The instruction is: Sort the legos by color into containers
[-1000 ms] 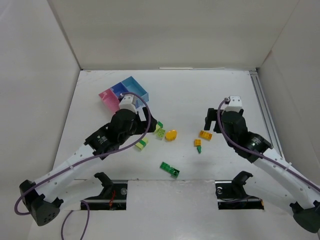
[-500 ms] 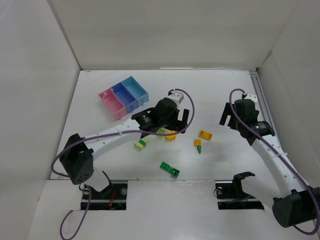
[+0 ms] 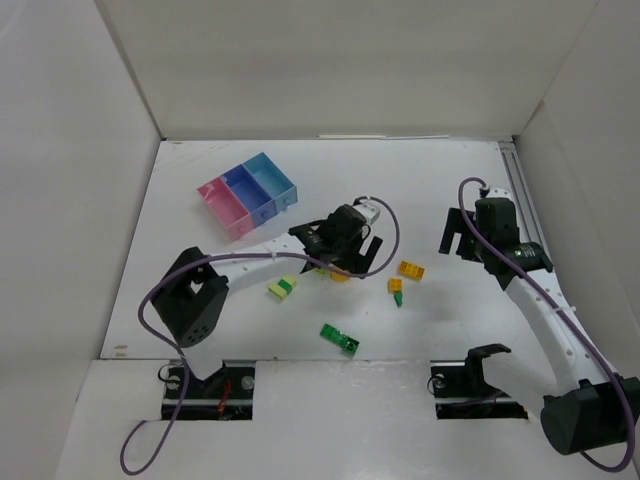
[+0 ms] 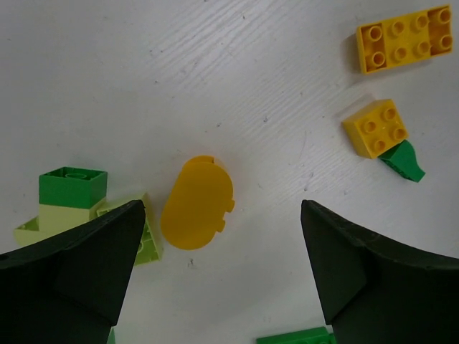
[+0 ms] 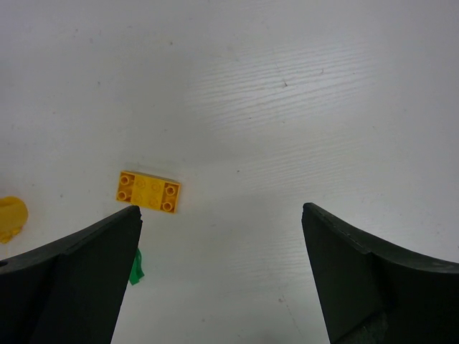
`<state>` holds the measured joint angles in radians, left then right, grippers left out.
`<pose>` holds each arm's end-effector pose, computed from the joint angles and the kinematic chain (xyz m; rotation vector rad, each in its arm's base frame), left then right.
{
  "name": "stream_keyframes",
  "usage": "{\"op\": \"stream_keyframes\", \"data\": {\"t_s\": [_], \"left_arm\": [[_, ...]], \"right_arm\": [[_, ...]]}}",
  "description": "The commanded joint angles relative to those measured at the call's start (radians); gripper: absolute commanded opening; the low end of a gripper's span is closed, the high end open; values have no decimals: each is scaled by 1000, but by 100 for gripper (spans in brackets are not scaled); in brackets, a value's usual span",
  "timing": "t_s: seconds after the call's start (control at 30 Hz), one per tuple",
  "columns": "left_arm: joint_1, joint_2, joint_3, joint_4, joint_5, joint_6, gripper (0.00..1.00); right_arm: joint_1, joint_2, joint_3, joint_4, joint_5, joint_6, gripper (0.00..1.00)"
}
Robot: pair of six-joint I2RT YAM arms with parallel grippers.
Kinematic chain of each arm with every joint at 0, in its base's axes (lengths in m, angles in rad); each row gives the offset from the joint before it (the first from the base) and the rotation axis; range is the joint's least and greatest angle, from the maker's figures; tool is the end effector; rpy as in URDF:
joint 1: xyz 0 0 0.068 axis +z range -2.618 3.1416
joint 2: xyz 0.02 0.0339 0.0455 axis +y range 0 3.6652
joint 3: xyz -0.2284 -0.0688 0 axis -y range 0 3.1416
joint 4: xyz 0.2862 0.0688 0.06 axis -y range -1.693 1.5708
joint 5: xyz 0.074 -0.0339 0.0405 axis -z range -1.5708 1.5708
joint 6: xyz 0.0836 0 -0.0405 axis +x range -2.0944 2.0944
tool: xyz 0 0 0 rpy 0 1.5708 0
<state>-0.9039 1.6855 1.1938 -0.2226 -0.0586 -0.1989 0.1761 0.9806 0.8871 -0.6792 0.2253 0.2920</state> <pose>0.2796 -0.3472 0.1550 0.7771 2.2029 -0.5003 0.2935 0.0333 0.2277 0.2445 2.3064 -0.0284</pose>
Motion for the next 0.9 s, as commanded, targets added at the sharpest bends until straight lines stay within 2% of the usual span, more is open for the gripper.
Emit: {"op": "stream_keyframes", "data": {"t_s": [0.0,0.1,0.4,0.5,0.53,0.67,0.8,0.87], "left_arm": [[-12,29,-23,66,11,64,87],[-12,68,-33,75,11,73,84],[-12,112,-43,114,-40,53,80],[-12,123,-43,114,-40,53,76],[-12,134,-43,114,-40,53,70],[-12,163,-53,104,-52,53,63],[-12,163,-62,104,-73,32,63],[-12,163,-62,104,-73,23,59]], "right_arm": [[-6,-19,4,55,-44,-42,97],[-6,-10,15,55,-44,-51,97],[-6,9,15,55,-63,-82,97],[-6,0,15,46,-63,-82,97],[-6,0,15,46,-63,-82,97],[-6,-10,15,46,-63,-82,97],[-6,-10,15,46,-63,-82,97],[-6,-10,15,46,-63,-82,97]]}}
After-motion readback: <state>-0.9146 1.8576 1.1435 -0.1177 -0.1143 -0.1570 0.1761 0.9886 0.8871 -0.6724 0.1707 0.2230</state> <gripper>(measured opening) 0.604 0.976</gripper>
